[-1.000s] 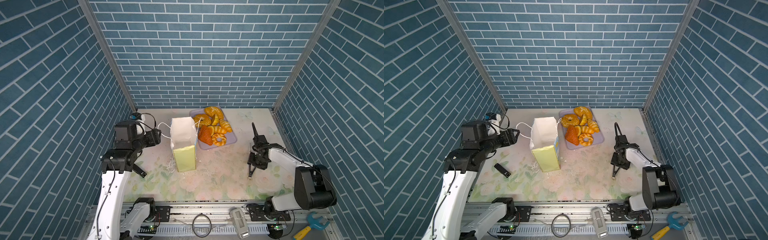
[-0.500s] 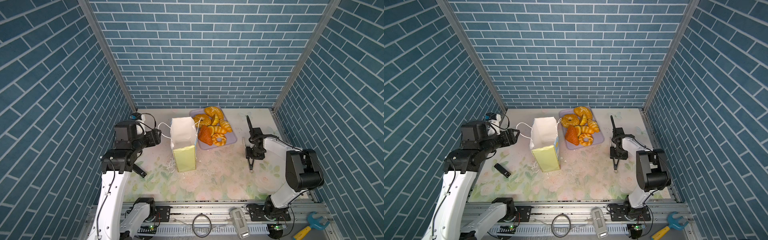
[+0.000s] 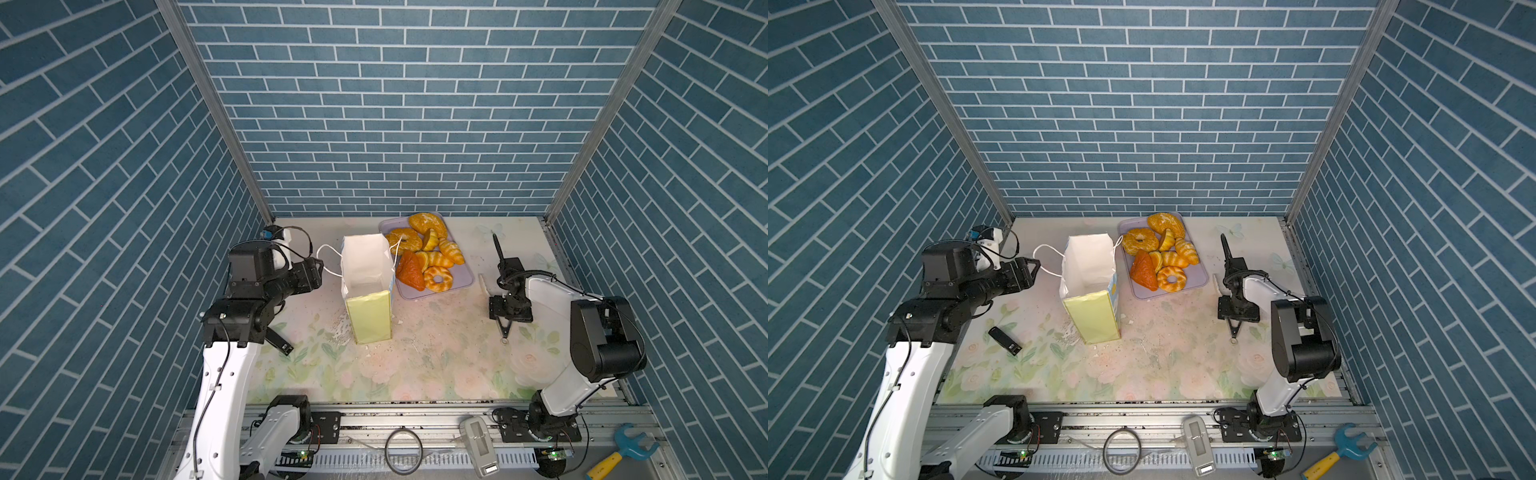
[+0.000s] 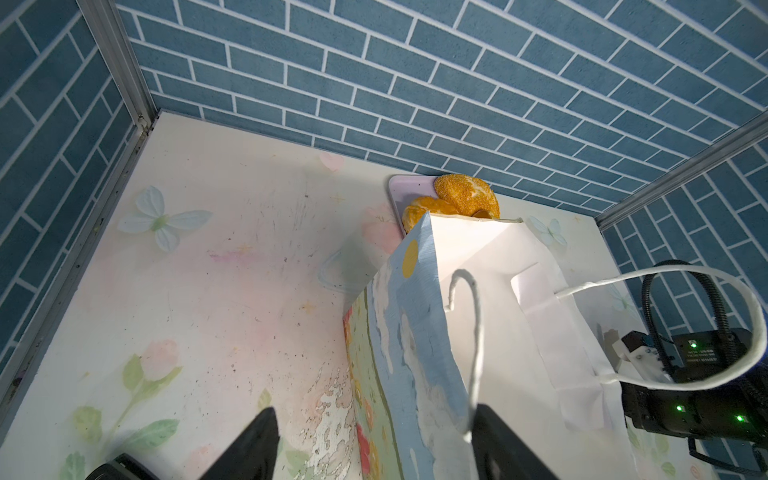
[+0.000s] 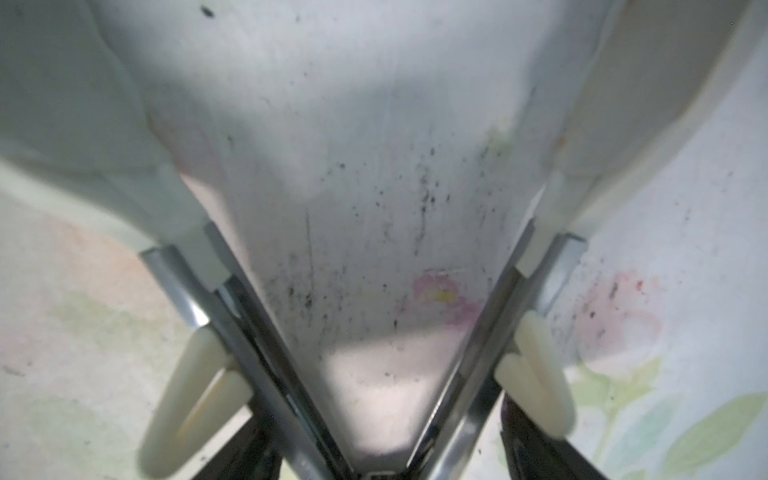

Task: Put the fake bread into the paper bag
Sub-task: 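Close the right gripper on the tongs' handles and lift them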

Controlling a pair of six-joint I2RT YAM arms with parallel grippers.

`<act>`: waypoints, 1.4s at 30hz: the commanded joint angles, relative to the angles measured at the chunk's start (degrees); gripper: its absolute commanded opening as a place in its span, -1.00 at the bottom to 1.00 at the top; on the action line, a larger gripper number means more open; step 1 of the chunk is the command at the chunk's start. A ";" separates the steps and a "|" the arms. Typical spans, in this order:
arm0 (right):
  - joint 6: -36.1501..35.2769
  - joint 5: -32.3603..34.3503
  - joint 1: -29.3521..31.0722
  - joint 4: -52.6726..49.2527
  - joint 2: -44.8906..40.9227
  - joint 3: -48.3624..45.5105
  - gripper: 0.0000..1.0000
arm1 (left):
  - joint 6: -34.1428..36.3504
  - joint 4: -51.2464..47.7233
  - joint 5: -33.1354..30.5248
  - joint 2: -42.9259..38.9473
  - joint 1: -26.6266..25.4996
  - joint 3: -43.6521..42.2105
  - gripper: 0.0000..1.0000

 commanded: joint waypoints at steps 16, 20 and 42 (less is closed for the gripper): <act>6.18 -1.95 1.41 -1.73 1.22 -0.30 0.48 | 0.14 -0.66 0.66 -0.81 0.23 0.04 0.50; 6.18 -2.26 1.42 -1.58 0.97 -0.09 0.39 | 0.20 -0.57 0.58 -0.56 0.23 0.20 0.50; 7.60 0.62 3.17 -0.27 0.08 -1.79 0.49 | -1.01 -1.03 1.86 -1.00 0.23 0.95 0.50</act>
